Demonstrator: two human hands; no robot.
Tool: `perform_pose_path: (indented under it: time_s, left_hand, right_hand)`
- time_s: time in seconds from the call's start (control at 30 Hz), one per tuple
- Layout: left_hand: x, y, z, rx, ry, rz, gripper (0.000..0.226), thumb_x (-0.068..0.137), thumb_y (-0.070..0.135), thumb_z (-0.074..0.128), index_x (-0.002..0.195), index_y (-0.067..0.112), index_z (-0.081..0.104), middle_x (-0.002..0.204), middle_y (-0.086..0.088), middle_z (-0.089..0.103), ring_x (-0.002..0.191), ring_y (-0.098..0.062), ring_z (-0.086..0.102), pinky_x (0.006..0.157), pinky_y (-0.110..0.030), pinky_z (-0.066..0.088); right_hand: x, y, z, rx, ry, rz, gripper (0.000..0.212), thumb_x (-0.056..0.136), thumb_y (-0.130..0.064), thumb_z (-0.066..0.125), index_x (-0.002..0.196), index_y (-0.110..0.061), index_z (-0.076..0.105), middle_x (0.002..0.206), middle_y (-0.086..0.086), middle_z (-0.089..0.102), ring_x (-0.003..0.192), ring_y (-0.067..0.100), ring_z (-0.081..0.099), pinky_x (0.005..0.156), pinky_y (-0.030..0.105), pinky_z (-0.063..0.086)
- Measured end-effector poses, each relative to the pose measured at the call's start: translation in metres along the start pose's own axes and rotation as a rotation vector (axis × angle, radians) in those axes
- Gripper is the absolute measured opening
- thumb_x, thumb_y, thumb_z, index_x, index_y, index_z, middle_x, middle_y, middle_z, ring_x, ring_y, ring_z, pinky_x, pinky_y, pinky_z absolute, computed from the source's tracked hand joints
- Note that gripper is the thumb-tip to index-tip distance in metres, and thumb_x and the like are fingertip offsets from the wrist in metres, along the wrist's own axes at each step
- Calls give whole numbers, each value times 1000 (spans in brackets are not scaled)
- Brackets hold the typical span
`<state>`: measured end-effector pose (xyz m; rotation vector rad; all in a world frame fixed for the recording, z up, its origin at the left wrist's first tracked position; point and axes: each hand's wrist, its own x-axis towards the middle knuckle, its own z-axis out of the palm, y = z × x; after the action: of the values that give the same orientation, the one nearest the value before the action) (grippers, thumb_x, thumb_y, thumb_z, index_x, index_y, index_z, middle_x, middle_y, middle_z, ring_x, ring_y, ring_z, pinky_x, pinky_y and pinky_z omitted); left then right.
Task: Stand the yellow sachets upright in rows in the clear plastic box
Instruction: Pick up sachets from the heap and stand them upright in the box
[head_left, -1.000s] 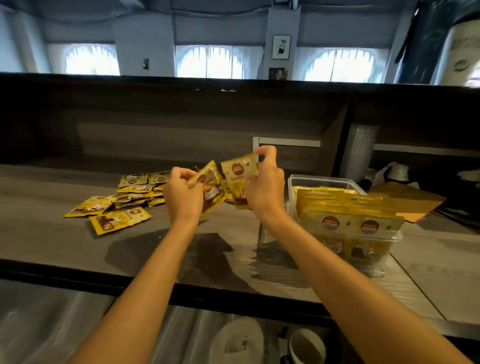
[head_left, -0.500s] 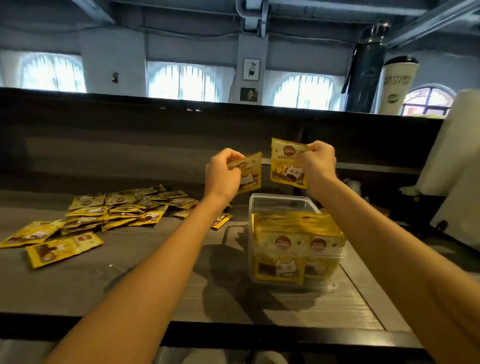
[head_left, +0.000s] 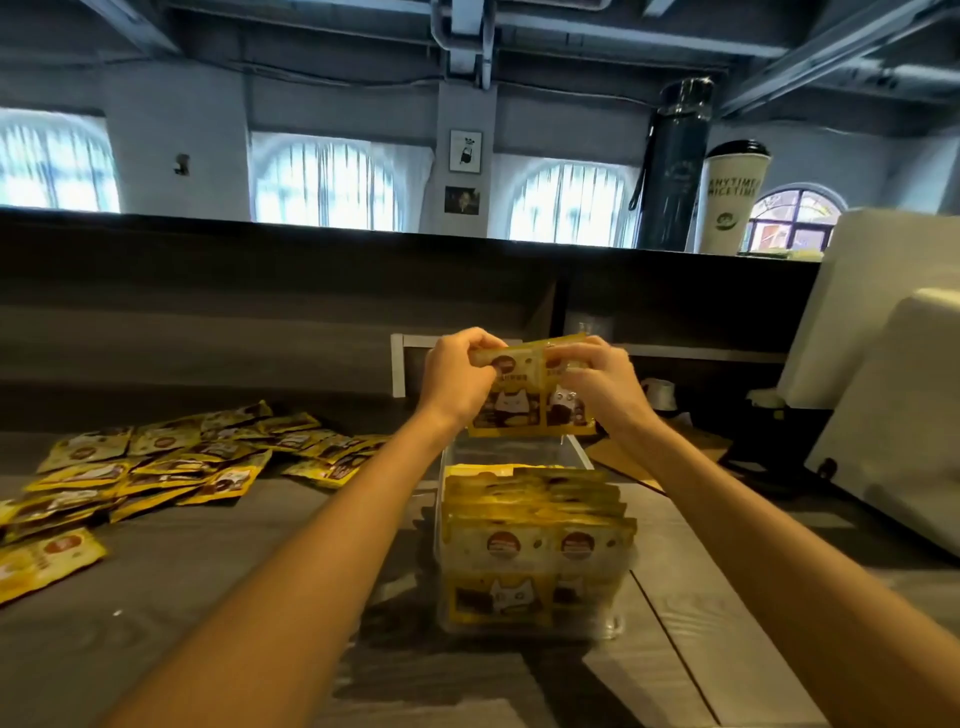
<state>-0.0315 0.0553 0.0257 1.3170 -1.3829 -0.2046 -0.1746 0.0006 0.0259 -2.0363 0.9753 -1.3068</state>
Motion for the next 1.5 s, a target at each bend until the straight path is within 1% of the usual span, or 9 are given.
perform_pose_path:
  time_s: [0.27,0.43,0.63,0.8,0.93,1.1,1.2,1.27,1.5]
  left_hand:
    - [22,-7,16,31,-47,-14,23,88,2,56,111,6,58,117,-10,57,109,-18,54,75,-21,48]
    - [32,-21,24,182,95,-100,24,91,5,49,115,9,48,119,-11,49,98,-17,51,70,-21,44]
    - [37,-33,40,632,-756,-358,35,93,9,46,128,9,52,126,-12,55,113,-26,56,92,-33,48]
    - [36,-44,51,645,-961,-455,35,94,11,41,129,6,48,128,-13,53,104,-21,53,90,-30,45]
    - [35,-49,57,659,-1020,-513,36,95,17,40,129,6,48,128,-13,53,116,-26,54,100,-36,45]
    - [32,-49,60,644,-1014,-563,33,97,19,37,121,2,50,106,-12,50,89,-19,52,89,-35,46]
    - [33,-45,57,632,-960,-534,36,97,19,35,127,2,46,122,-22,53,107,-27,55,92,-37,45]
    - [33,-43,54,596,-908,-496,37,97,21,39,129,2,44,127,-18,53,103,-23,54,86,-33,44]
    - [30,-32,32,385,-809,-303,24,92,18,53,112,9,61,99,1,60,88,-8,55,77,-21,46]
  right_hand:
    - [17,18,-3,-121,8,-60,28,86,-16,63,108,0,66,101,0,54,92,9,52,60,10,44]
    - [32,34,-4,-22,165,29,25,86,-16,63,105,0,67,103,4,58,91,9,54,58,10,44]
    - [44,44,-1,75,281,116,24,87,-14,63,105,1,67,109,12,64,88,9,55,59,9,41]
    - [48,48,4,73,262,135,23,87,-16,62,104,-1,68,110,12,65,89,9,55,58,9,40]
    - [47,52,5,61,242,153,23,88,-16,61,104,-1,67,112,12,65,90,8,54,57,8,39]
    - [45,55,5,60,261,160,22,88,-16,61,103,-1,67,113,12,64,90,8,54,57,8,40]
    - [45,57,5,59,264,161,22,88,-15,61,103,-1,67,112,13,64,92,10,56,60,8,43]
    - [45,58,5,58,271,168,22,88,-15,61,103,0,67,112,13,64,92,11,56,62,10,45]
    - [43,55,2,108,247,200,20,86,-14,64,100,-1,68,110,13,65,101,21,61,71,22,50]
